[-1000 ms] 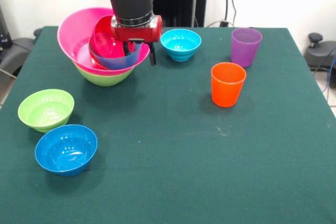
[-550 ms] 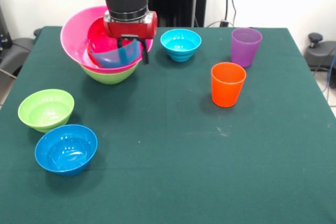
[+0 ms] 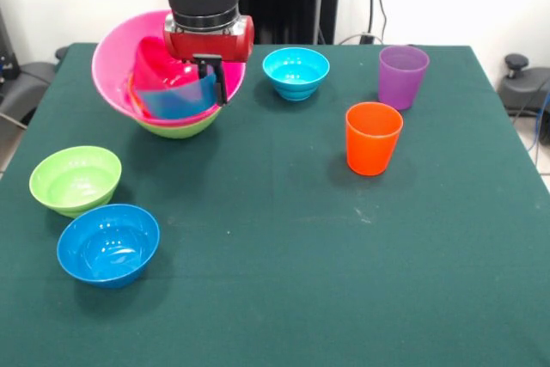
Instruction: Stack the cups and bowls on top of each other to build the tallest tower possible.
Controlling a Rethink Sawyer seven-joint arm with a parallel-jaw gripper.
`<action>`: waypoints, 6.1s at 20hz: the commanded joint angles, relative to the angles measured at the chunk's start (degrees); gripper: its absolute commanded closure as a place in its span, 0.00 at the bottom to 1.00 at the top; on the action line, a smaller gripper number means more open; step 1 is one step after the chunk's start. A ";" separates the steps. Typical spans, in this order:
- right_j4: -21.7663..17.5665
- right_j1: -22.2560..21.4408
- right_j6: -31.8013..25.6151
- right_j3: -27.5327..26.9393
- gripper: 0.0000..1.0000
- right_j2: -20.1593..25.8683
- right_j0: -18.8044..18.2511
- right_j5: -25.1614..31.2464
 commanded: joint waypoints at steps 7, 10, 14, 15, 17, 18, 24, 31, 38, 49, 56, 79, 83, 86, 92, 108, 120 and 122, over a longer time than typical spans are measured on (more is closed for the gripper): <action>-1.42 1.73 -3.02 -1.84 0.00 2.80 0.47 2.58; -1.45 2.04 -3.17 -1.96 0.00 3.22 0.18 2.04; -1.01 1.69 -1.90 -1.88 0.00 2.29 0.98 3.07; -0.25 1.87 -1.22 -1.47 0.00 2.41 0.73 3.04; 0.29 2.40 -1.31 -1.55 0.00 2.84 0.47 3.39; 0.30 2.16 -1.15 -1.37 0.00 2.86 0.46 3.09; 2.02 -2.06 -1.10 2.37 0.00 3.64 -0.56 4.74; 8.84 -18.40 -5.67 15.51 0.00 6.79 -7.18 11.01; 9.18 -20.76 -6.35 19.95 0.00 8.66 -10.55 9.49; 8.45 -19.66 -4.38 19.46 0.00 9.61 -10.06 9.88; 7.63 -18.63 -3.38 19.29 1.00 10.07 -9.61 8.10; 7.39 -17.12 3.97 11.87 1.00 7.51 -0.44 8.72; 7.03 -14.84 8.23 3.62 1.00 5.17 6.79 12.67; 8.56 -12.06 9.47 -2.21 1.00 4.27 11.00 15.75; 9.13 -10.16 9.64 -8.28 0.00 1.31 16.27 19.71; 6.29 -2.32 0.40 -26.83 0.00 -0.26 18.59 29.38; 5.57 2.63 -7.12 -32.35 0.00 1.60 15.40 29.72; 5.46 3.03 -8.06 -32.57 0.00 1.91 14.83 29.19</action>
